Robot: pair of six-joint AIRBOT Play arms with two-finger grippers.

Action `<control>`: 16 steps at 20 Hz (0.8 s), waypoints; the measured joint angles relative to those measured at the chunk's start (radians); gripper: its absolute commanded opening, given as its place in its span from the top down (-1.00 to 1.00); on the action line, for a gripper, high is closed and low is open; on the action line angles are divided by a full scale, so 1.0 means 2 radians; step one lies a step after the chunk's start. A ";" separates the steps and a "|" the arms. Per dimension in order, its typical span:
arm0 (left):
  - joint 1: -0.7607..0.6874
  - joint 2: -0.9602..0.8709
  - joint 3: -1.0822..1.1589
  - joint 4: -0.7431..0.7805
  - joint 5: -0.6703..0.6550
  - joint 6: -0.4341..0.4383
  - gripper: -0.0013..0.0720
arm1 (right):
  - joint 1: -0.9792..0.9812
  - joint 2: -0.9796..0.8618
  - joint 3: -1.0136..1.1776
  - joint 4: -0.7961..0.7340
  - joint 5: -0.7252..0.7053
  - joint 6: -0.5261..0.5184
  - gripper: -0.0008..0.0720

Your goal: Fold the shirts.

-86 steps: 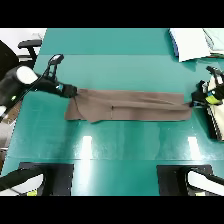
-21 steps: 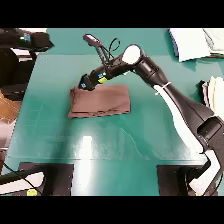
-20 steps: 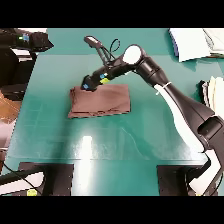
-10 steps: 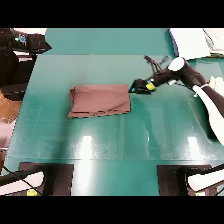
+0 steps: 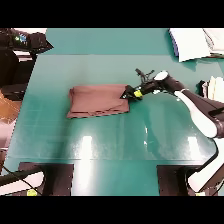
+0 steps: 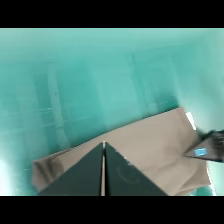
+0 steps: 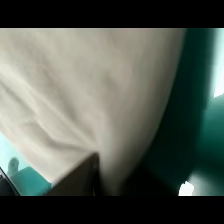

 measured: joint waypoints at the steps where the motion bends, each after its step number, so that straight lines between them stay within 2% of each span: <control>1: -0.006 0.000 0.000 -0.002 0.000 0.000 0.90 | 0.008 -0.007 0.015 0.005 0.000 -0.005 0.93; 5: -0.058 0.000 0.000 0.009 0.001 0.006 0.90 | 0.006 -0.012 0.074 0.006 0.002 -0.014 0.94; 7: -0.089 0.000 0.000 0.014 0.003 0.009 0.90 | -0.019 0.008 0.095 -0.017 0.004 -0.006 0.94; 12: -0.145 0.000 0.000 0.018 0.018 0.012 0.90 | -0.141 0.091 0.116 -0.096 0.025 0.020 0.94; 16: -0.165 0.000 0.000 0.018 0.034 0.013 0.90 | -0.266 0.149 0.120 -0.126 0.042 0.026 0.94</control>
